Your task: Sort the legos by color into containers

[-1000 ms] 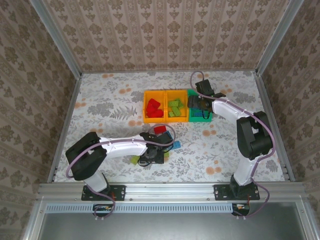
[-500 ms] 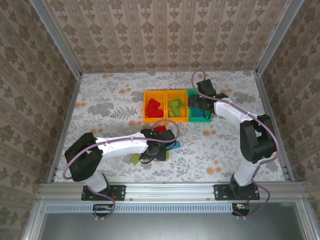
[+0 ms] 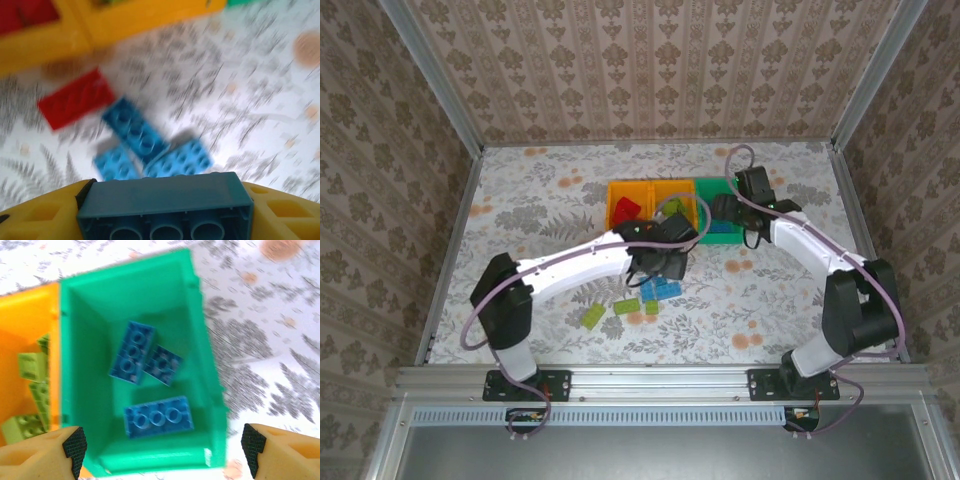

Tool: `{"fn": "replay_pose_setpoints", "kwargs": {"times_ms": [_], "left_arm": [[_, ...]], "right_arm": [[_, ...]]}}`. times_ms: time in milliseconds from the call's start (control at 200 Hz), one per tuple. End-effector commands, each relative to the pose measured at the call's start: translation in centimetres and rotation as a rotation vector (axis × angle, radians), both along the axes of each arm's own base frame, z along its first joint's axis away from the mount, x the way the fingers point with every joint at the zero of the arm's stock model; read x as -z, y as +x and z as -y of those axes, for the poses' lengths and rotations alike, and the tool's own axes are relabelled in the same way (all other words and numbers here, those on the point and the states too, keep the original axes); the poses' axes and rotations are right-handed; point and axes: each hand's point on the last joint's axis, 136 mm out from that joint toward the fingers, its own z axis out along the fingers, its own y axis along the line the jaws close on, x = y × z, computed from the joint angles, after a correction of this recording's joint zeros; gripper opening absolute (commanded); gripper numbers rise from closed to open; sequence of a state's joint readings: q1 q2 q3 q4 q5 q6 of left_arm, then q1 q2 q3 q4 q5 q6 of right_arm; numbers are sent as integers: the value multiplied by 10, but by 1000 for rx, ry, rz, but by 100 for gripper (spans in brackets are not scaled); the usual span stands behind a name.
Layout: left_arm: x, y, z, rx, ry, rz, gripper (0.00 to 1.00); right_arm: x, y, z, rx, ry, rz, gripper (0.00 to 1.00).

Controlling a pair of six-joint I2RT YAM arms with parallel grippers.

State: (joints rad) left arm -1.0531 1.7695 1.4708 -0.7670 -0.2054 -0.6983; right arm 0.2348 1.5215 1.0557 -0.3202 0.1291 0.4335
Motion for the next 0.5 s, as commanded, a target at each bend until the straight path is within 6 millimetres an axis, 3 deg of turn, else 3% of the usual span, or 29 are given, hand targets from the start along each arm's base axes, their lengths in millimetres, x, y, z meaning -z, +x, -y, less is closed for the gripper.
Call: {"fn": "replay_pose_setpoints", "kwargs": {"times_ms": [0, 95, 120, 210, 495], "left_arm": [[-25, 33, 30, 138, -34, 112, 56], [-33, 55, 55, 200, -89, 143, 56], [-36, 60, 62, 217, -110, 145, 56], [-41, 77, 84, 268, -165, 155, 56], [-39, 136, 126, 330, -348, 143, 55]], "right_arm": [[3, -22, 12, 43, 14, -13, 85], [13, -37, 21, 77, 16, -31, 87], [5, -41, 23, 83, 25, -5, 87], [11, -54, 29, 101, 24, -14, 87], [26, -86, 32, 123, 71, -37, 87]]}}
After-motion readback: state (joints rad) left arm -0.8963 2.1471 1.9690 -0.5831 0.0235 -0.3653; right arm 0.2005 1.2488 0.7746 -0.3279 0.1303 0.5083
